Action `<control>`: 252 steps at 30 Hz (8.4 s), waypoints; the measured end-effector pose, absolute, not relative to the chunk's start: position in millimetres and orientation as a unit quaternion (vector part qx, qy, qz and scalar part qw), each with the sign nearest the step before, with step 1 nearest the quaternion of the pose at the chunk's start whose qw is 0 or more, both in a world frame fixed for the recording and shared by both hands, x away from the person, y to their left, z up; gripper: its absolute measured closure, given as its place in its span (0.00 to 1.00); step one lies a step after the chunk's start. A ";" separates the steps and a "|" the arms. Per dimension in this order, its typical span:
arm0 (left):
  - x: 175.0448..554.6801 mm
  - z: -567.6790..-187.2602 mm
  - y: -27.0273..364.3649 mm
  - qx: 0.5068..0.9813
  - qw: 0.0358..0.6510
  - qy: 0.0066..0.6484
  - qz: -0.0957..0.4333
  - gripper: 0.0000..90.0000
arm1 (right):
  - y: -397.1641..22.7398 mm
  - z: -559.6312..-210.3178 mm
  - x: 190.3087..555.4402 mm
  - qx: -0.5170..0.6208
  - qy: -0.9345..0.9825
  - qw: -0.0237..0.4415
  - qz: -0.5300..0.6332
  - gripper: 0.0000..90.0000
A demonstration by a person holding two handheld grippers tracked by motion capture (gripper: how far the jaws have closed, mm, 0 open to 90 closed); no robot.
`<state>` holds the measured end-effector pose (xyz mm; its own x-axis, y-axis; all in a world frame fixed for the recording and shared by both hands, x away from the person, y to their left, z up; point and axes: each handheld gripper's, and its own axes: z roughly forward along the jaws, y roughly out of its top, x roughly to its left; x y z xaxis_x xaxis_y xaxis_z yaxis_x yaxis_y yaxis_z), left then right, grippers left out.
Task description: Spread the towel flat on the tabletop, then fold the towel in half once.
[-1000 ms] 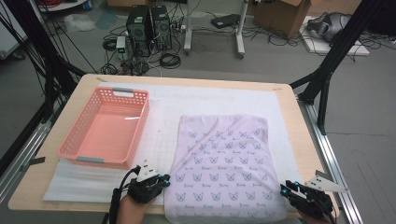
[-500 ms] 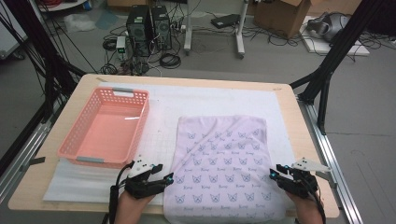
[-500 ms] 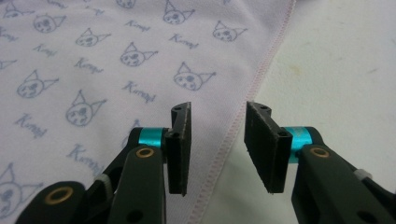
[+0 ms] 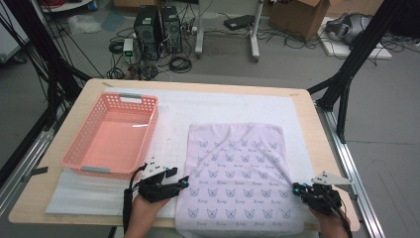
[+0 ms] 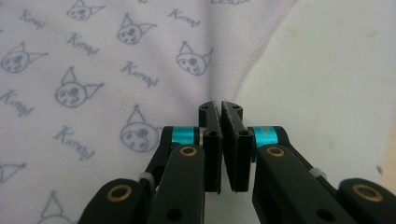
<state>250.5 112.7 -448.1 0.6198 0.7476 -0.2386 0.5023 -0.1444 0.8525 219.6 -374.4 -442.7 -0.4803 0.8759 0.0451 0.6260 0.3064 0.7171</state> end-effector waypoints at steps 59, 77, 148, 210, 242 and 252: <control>326.3 -446.8 88.6 0.752 0.458 0.445 0.166 0.51 | -381.6 -444.4 298.0 0.511 0.747 0.213 0.367 0.70; 380.1 -449.3 70.3 0.755 0.396 0.483 0.198 0.97 | -371.4 -447.4 345.4 0.524 0.745 0.239 0.337 0.98; 311.8 -450.4 109.0 0.718 0.534 0.430 0.120 0.34 | -360.6 -439.5 285.0 0.456 0.761 0.198 0.416 0.28; 329.9 -417.5 96.3 0.731 0.482 0.465 0.132 0.97 | -380.2 -414.8 298.1 0.495 0.717 0.197 0.450 0.96; 308.2 -438.5 98.8 0.734 0.479 0.475 0.084 0.47 | -381.5 -423.0 270.0 0.530 0.733 0.156 0.397 0.53; 306.8 -442.0 85.2 0.764 0.447 0.451 0.118 0.97 | -370.2 -427.9 284.3 0.506 0.762 0.161 0.370 0.96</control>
